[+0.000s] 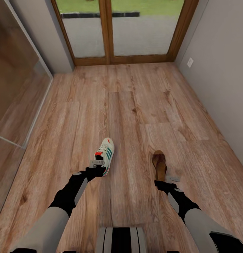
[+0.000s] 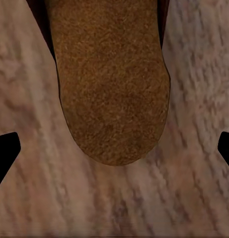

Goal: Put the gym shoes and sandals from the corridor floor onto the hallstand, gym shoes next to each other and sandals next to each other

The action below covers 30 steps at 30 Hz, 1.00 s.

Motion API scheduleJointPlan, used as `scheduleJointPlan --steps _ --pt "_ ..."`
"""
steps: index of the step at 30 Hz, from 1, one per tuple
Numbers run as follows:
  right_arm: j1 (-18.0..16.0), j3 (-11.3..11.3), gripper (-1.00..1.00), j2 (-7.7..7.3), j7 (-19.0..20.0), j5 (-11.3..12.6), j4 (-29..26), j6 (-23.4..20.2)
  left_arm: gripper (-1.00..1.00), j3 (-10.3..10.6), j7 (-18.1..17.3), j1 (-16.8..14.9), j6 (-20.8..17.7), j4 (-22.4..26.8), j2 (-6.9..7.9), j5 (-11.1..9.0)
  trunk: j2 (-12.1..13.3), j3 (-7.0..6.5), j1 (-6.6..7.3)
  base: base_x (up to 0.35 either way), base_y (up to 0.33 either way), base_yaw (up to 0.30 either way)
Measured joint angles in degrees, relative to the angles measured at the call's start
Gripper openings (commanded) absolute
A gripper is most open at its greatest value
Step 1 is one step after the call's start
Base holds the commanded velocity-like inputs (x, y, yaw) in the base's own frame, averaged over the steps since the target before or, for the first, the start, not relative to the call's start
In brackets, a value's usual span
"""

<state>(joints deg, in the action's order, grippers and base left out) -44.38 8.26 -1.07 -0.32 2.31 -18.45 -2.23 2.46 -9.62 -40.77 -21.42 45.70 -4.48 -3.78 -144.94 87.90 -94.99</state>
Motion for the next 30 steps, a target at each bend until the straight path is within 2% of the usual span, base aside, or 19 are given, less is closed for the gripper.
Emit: scheduleJointPlan --steps 5,14,17,18,20,21,28,30 --pt "0.00 -0.05 1.00 0.00 0.00 0.00 0.00 0.00 -1.00 0.00 0.00 0.00 0.00 0.02 0.00 0.00 -0.07 1.57 -0.13 0.000 0.000 0.000" --pt "0.00 -0.07 1.00 0.00 0.00 0.00 -0.08 0.00 -1.00 0.09 -0.05 -0.06 0.00 0.54 -0.20 -0.08 -0.07 1.66 -0.12 0.000 0.000 0.000" --pt "0.00 -0.02 1.00 0.00 0.00 0.00 -0.09 0.00 -1.00 0.10 -0.02 -0.09 0.00 3.09 -0.31 -0.09 -0.07 1.66 -0.12 0.000 0.000 0.000" --pt "-0.01 0.01 1.00 0.00 0.00 0.00 -0.09 0.00 -1.00 0.16 0.00 -0.10 -0.02 5.89 -0.28 -0.13 -0.07 1.65 -0.12 0.000 0.000 0.000" --pt "0.00 0.04 1.00 0.00 0.00 0.00 -0.09 0.00 -1.00 0.37 0.00 -0.09 -0.01 6.65 -0.27 -0.07 -0.07 1.66 -0.12 0.000 0.000 0.000" --pt "0.00 0.10 1.00 0.00 0.00 0.00 -0.09 0.00 -1.00 1.66 -0.05 -0.09 -0.02 7.21 -0.29 -0.25 -0.07 1.66 -0.12 0.000 0.000 0.000" --pt "0.00 0.17 1.00 0.00 0.00 0.00 -0.09 0.00 -1.00 2.42 -0.07 -0.09 0.00 7.29 -0.34 -0.05 -0.16 3.59 -0.31 0.000 0.000 0.000" --pt "0.00 0.18 1.00 0.00 0.00 0.00 -0.09 0.00 -1.00 2.77 -0.07 -0.09 0.03 7.30 -0.34 -0.07 -0.16 3.66 -0.31 0.000 0.000 0.000"
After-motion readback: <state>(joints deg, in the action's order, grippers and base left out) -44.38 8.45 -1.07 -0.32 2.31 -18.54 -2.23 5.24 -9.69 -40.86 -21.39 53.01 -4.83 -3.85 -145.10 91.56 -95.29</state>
